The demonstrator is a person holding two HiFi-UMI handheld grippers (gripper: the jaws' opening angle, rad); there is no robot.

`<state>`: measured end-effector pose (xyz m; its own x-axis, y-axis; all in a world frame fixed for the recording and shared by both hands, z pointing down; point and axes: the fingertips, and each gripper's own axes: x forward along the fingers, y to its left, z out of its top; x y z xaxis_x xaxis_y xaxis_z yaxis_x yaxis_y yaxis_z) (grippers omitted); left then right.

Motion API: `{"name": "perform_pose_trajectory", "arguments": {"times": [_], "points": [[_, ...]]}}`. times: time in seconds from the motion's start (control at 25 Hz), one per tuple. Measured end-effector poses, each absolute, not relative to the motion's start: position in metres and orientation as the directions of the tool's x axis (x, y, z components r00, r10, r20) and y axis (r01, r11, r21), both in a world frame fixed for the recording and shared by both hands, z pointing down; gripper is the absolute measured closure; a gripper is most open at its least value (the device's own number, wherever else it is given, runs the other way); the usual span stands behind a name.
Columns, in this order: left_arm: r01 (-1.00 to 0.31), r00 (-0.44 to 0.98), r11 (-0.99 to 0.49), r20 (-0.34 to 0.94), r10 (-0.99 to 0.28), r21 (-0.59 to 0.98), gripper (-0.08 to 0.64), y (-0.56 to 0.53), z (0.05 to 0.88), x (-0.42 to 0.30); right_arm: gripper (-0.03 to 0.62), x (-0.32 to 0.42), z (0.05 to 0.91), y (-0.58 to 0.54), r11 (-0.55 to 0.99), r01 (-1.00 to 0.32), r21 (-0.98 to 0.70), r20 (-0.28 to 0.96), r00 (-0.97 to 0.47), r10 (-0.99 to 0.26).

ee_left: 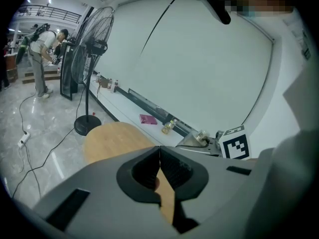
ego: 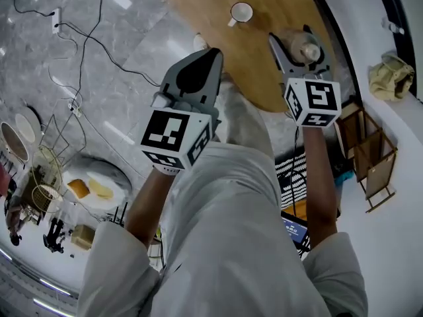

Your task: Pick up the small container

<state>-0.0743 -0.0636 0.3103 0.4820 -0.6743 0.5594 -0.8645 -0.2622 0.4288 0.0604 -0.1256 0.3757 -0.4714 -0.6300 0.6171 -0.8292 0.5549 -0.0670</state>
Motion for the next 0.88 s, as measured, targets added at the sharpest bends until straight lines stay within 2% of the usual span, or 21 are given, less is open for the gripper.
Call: {"name": "perform_pose_trajectory", "arguments": {"times": [0.88], "points": [[-0.879, 0.456, -0.309, 0.447, -0.770, 0.364, 0.540, -0.038, 0.202, -0.085, 0.273, 0.061, 0.258, -0.069, 0.593, -0.805, -0.017, 0.565, -0.497, -0.659]]}}
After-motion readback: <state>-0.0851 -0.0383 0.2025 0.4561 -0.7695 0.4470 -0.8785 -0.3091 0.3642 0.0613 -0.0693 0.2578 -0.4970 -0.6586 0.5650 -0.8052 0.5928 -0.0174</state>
